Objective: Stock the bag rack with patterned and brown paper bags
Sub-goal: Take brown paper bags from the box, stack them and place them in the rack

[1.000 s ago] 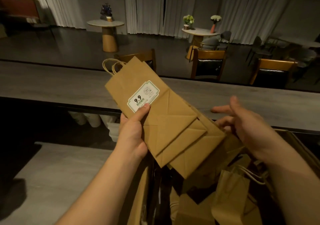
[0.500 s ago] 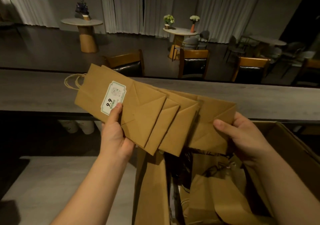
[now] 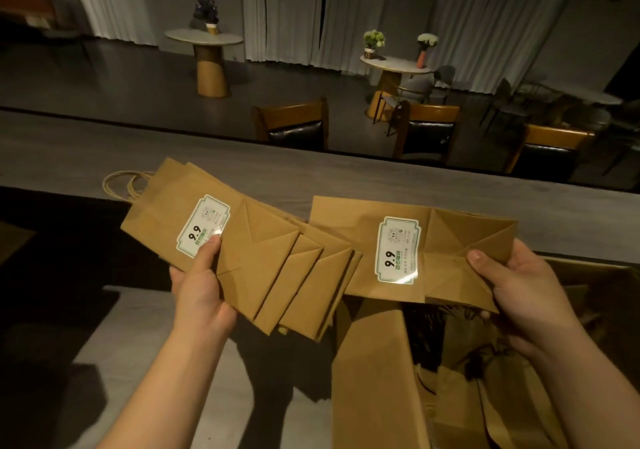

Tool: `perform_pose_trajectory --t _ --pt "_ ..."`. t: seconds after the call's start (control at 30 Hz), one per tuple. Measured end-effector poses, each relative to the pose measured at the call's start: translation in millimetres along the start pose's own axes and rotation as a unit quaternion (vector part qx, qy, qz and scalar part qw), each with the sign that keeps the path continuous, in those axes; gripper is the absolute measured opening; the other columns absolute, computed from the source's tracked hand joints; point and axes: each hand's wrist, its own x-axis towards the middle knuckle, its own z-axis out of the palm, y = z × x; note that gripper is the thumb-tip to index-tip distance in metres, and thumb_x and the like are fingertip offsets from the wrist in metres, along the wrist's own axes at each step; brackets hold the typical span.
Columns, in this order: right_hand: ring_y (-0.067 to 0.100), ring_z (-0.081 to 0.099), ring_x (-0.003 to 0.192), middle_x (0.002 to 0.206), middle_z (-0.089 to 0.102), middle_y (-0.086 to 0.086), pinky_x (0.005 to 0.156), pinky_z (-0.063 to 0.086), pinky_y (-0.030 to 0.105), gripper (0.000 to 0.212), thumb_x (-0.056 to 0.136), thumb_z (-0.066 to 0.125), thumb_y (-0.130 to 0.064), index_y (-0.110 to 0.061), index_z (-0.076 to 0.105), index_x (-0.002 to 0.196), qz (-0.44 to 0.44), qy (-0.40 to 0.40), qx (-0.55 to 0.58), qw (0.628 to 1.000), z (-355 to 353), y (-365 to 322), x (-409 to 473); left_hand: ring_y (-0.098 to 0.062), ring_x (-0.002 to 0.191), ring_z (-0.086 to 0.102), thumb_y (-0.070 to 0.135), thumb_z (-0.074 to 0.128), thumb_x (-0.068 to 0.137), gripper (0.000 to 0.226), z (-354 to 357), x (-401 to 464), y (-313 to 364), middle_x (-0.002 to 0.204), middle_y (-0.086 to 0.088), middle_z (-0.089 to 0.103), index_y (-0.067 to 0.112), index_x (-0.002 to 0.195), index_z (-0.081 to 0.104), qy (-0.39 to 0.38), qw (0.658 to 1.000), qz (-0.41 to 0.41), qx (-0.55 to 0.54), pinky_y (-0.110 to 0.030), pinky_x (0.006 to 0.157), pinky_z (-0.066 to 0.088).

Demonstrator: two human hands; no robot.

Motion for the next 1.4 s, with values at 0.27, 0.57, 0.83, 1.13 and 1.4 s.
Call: perform_pose_trajectory --t 0.27,0.57,0.83,1.13,1.4 --pt "0.017 0.068 0.054 0.091 0.078 0.008 0.037 0.046 0.025 0.018 0.102 0.063 -0.022 -0.028 0.067 0.118 -0.004 -0.069 -0.028 0.997 67.4 1.6 -3.4 -0.026 0.113 0.071 0.017 0.076 0.090 0.051 -59.4 28.5 40.6 0.127 -0.002 0.072 0.036 0.133 0.055 0.032 0.999 0.017 -0.006 -0.057 0.098 0.056" --pt "0.024 0.076 0.074 0.098 0.079 0.006 0.041 0.049 0.027 0.020 0.102 0.062 -0.023 -0.030 0.067 0.120 0.008 -0.126 -0.050 0.991 133.2 2.6 -15.2 -0.023 0.113 0.071 0.019 0.075 0.092 0.054 -119.8 42.0 81.8 0.126 0.001 0.071 0.038 0.137 0.054 0.078 0.996 0.042 0.004 -0.053 0.097 0.056" --pt "0.021 0.076 0.077 0.092 0.079 0.001 0.053 0.050 0.033 0.024 0.101 0.062 -0.024 -0.034 0.066 0.123 -0.007 -0.113 -0.088 0.990 160.3 -8.5 -26.4 -0.025 0.113 0.071 0.015 0.075 0.090 0.053 -159.3 56.4 97.1 0.126 -0.001 0.071 0.034 0.135 0.054 0.100 0.994 0.028 -0.014 -0.053 0.095 0.058" --pt "0.034 0.076 0.096 0.104 0.080 0.000 0.070 0.059 0.046 0.020 0.099 0.066 -0.031 -0.048 0.067 0.110 0.005 -0.097 -0.103 0.990 180.8 -8.8 -23.0 -0.026 0.102 0.076 0.015 0.083 0.083 0.076 -201.8 80.1 115.0 0.123 -0.009 0.073 0.024 0.147 0.044 0.129 0.992 -0.011 -0.001 -0.053 0.089 0.061" --pt "0.032 0.078 0.093 0.104 0.080 0.000 0.070 0.061 0.047 0.021 0.101 0.064 -0.033 -0.048 0.067 0.115 0.022 -0.075 -0.138 0.987 200.1 -1.0 -30.8 -0.023 0.103 0.076 0.024 0.087 0.074 0.084 -247.3 87.0 99.7 0.118 -0.004 0.076 0.021 0.148 0.048 0.105 0.984 -0.052 0.137 -0.040 0.074 0.062"
